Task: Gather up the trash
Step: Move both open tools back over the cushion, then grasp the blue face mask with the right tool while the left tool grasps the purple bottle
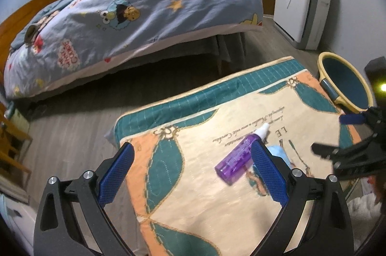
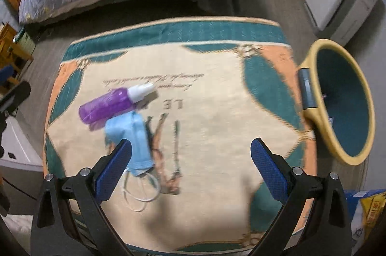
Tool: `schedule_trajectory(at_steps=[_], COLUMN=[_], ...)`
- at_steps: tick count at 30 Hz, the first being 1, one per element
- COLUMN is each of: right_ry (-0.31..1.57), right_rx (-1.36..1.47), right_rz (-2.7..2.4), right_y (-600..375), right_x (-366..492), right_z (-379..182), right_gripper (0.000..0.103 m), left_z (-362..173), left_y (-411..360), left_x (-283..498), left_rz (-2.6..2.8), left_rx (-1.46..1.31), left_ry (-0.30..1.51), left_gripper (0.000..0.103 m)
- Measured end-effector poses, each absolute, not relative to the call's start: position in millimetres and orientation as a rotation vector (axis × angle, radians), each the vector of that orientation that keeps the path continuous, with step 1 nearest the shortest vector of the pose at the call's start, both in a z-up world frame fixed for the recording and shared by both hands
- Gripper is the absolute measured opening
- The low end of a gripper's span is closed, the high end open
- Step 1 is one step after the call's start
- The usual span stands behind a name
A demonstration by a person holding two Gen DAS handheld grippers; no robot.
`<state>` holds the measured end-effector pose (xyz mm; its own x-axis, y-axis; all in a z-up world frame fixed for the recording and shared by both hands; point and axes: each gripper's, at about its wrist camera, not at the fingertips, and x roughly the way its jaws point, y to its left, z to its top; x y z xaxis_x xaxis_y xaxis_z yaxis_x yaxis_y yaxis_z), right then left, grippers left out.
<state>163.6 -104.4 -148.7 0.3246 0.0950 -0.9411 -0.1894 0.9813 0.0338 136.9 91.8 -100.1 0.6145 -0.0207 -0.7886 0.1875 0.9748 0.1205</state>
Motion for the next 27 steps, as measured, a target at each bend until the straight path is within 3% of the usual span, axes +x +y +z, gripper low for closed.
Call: schedule_trajectory(at_steps=[13, 15, 17, 18, 20, 22, 25, 27], right_ry=[1.289, 1.293, 1.304, 1.309, 1.33, 1.337, 1.315, 1.303], right_rx=[-0.146, -0.145, -0.141, -0.13, -0.102, -0.08, -0.033, 0.012], right_rz=[0.253, 0.276, 0.283, 0.29, 0.322, 0.342, 0.343, 0.342], right_y=[-51, -48, -48, -48, -49, -52, -61, -70], right_x=[168, 170, 172, 174, 176, 177, 179, 182], right_z=[-190, -194, -198, -199, -202, -200, -188, -179], right_gripper=[0.096, 0.088, 0.068, 0.064, 0.037, 0.024, 0.014, 0.014], left_z=[-111, -114, -117, -119, -121, -125, -130, -136], left_y=[112, 114, 115, 114, 112, 108, 100, 96], left_x=[147, 149, 151, 153, 155, 157, 159, 161], left_rz=[-0.105, -0.101, -0.099, -0.099, -0.1, -0.105, -0.114, -0.123], left_rx=[0.158, 0.156, 0.148, 0.144, 0.147, 0.166, 0.191, 0.2], left_ry=[0.954, 0.963, 0.976, 0.985, 0.992, 0.998, 1.009, 1.022], left_gripper=[0.096, 0.096, 0.096, 0.096, 0.096, 0.096, 0.096, 0.096])
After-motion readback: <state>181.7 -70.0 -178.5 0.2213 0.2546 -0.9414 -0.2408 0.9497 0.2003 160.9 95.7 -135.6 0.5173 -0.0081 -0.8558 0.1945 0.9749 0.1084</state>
